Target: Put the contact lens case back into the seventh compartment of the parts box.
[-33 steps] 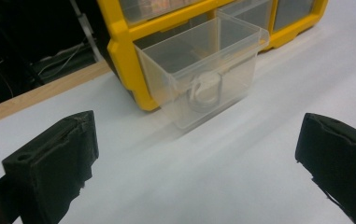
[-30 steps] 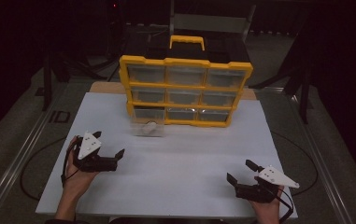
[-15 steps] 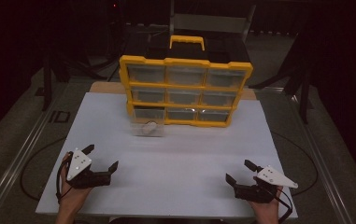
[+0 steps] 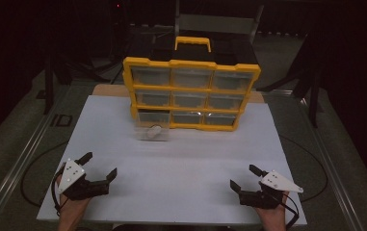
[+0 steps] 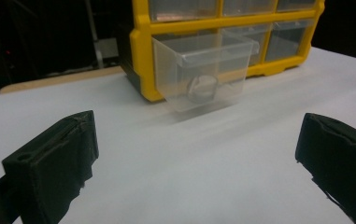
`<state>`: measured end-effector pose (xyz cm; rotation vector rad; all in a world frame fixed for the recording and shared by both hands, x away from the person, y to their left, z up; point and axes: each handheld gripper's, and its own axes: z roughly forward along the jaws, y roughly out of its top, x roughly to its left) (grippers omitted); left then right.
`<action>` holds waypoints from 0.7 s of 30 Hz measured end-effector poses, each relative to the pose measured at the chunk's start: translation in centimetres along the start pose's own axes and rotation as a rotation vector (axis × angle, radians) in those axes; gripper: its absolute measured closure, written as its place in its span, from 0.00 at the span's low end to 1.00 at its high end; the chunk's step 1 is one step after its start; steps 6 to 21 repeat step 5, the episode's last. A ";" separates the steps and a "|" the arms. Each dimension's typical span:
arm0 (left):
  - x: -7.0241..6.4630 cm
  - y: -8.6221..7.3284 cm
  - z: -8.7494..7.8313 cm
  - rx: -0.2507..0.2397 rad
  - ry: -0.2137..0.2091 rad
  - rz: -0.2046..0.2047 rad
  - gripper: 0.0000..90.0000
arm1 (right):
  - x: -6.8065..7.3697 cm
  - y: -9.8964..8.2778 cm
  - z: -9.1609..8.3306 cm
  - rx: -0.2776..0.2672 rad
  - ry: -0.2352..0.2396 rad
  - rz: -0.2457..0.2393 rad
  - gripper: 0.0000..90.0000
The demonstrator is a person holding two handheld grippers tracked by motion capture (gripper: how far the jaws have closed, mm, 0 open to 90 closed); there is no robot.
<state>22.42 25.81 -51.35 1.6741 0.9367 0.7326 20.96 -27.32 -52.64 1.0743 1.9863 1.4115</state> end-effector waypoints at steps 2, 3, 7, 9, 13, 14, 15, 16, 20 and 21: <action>0.1 -0.1 0.0 0.000 0.009 0.006 0.00 | 0.0 0.0 0.1 0.005 0.000 0.001 0.09; 0.2 -0.1 0.0 0.004 0.009 0.005 0.00 | 0.0 0.0 0.1 0.005 -0.003 -0.001 0.09; 0.3 -0.2 0.1 0.004 0.015 -0.008 0.00 | 0.1 0.0 0.1 0.006 -0.007 -0.008 0.09; 0.3 -0.2 0.1 0.004 0.015 -0.008 0.00 | 0.1 0.0 0.1 0.006 -0.007 -0.008 0.09; 0.3 -0.2 0.1 0.004 0.015 -0.008 0.00 | 0.1 0.0 0.1 0.006 -0.007 -0.008 0.09; 0.3 -0.2 0.1 0.004 0.015 -0.008 0.00 | 0.1 0.0 0.1 0.006 -0.007 -0.008 0.09; 0.3 -0.2 0.1 0.004 0.015 -0.008 0.00 | 0.1 0.0 0.1 0.006 -0.007 -0.008 0.09; 0.3 -0.2 0.1 0.004 0.015 -0.008 0.00 | 0.1 0.0 0.1 0.006 -0.007 -0.008 0.09; 0.3 -0.2 0.1 0.004 0.015 -0.008 0.00 | 0.1 0.0 0.1 0.006 -0.007 -0.008 0.09; 0.3 -0.2 0.1 0.004 0.015 -0.008 0.00 | 0.1 0.0 0.1 0.006 -0.007 -0.008 0.09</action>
